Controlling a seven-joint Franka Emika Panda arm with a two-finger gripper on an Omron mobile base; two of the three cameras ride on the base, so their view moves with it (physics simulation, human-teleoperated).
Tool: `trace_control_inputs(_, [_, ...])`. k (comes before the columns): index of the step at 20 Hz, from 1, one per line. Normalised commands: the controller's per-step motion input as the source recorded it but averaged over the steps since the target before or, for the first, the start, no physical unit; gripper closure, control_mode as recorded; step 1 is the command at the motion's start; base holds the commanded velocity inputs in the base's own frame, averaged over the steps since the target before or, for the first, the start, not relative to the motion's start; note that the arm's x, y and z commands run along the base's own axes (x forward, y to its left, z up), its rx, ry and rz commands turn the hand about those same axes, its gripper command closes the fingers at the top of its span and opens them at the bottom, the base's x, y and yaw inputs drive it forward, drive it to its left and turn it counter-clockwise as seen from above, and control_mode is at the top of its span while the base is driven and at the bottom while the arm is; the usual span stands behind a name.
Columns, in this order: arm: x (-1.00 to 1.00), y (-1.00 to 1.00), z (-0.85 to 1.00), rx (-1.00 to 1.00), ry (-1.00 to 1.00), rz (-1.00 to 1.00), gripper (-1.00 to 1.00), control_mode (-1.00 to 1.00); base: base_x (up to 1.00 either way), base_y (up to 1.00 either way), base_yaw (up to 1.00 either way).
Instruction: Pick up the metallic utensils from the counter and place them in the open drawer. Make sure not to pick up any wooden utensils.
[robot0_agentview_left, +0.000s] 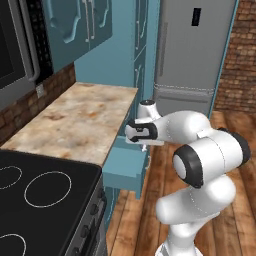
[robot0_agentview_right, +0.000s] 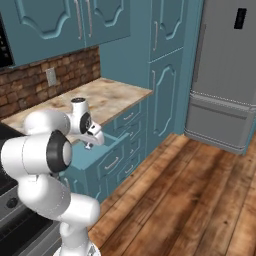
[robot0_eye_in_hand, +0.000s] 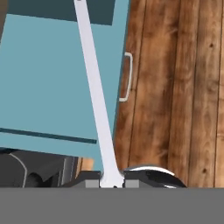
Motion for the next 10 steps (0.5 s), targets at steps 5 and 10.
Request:
trace_control_inputs(5, [0.30, 0.00, -0.33, 0.00, 0.00, -0.03, 1.00, -1.00, 0.00, 0.00, 0.00])
trace_control_inputs(10, [0.44, 0.03, -0.30, 0.00, 0.00, -0.04, 1.00, -1.00, 0.00, 0.00, 0.00])
